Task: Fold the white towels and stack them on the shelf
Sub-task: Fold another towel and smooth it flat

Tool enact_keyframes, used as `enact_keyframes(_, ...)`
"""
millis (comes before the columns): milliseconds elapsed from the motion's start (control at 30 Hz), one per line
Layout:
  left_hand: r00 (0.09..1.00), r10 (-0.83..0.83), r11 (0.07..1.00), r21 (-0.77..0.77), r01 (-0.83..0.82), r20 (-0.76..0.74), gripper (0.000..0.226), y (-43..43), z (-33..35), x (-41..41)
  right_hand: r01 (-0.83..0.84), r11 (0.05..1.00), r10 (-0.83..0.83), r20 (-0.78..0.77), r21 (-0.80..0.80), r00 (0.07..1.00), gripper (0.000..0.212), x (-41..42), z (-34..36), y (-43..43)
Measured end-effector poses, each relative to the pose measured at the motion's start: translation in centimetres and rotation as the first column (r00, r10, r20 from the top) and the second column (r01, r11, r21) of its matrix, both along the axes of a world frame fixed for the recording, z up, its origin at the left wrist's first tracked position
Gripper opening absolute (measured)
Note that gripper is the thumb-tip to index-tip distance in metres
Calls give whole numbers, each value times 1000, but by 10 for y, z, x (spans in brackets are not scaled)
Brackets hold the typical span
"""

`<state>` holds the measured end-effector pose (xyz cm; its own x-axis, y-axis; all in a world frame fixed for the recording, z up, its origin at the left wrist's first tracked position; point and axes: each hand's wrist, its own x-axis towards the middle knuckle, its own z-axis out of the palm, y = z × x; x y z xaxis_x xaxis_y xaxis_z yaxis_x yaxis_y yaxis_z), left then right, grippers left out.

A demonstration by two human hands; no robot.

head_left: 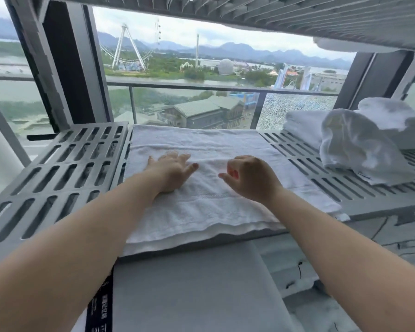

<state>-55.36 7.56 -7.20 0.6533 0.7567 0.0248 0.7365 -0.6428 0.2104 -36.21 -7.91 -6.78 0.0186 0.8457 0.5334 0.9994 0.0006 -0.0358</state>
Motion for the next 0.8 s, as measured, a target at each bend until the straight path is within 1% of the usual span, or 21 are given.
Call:
enact_keyframes(100,992,-121,992,-14,122,35,76,-35,5,-9,-39,998,38,-10,-54,999,34,-6,-4,-31)
enact_keyframes(233,972,-227,974,6,227,64,74,-91,8,-23,-61,992,48,-121,-108,992,27,-5,-9,-66)
enact_keyframes(300,965,-251,967,-12,253,77,78,-116,9,-31,-79,985,53,-172,-150,984,30,-5,-12,-82)
enact_keyframes(367,963,-255,965,-36,259,92,83,-137,9,-40,-110,984,84,-180,-141,980,38,-6,-19,-99)
enact_keyframes(433,962,-248,968,-8,251,111,70,-149,8,-47,-120,986,105,-126,-119,986,44,-8,-25,-112)
enact_keyframes(467,962,-246,969,29,245,115,60,-153,7,-50,-120,987,110,-99,-110,989,43,-8,-27,-117)
enact_keyframes(533,968,-220,974,87,211,117,42,-159,7,-52,-106,990,98,-86,-89,991,33,-9,-27,-121)
enact_keyframes(600,977,-165,984,89,154,134,31,-163,10,-52,-78,991,69,-83,-105,994,25,-11,-23,-122)
enact_keyframes(667,981,-158,982,120,145,110,27,-166,12,-50,-43,991,30,-101,-128,994,23,-10,-20,-121)
enact_keyframes(733,982,-178,969,185,165,58,32,-167,10,-48,9,990,-29,-139,-143,990,24,-8,-19,-119)
enact_keyframes(800,981,-188,958,229,173,47,36,-166,7,-49,39,990,-63,-180,-133,982,27,-9,-14,-114)
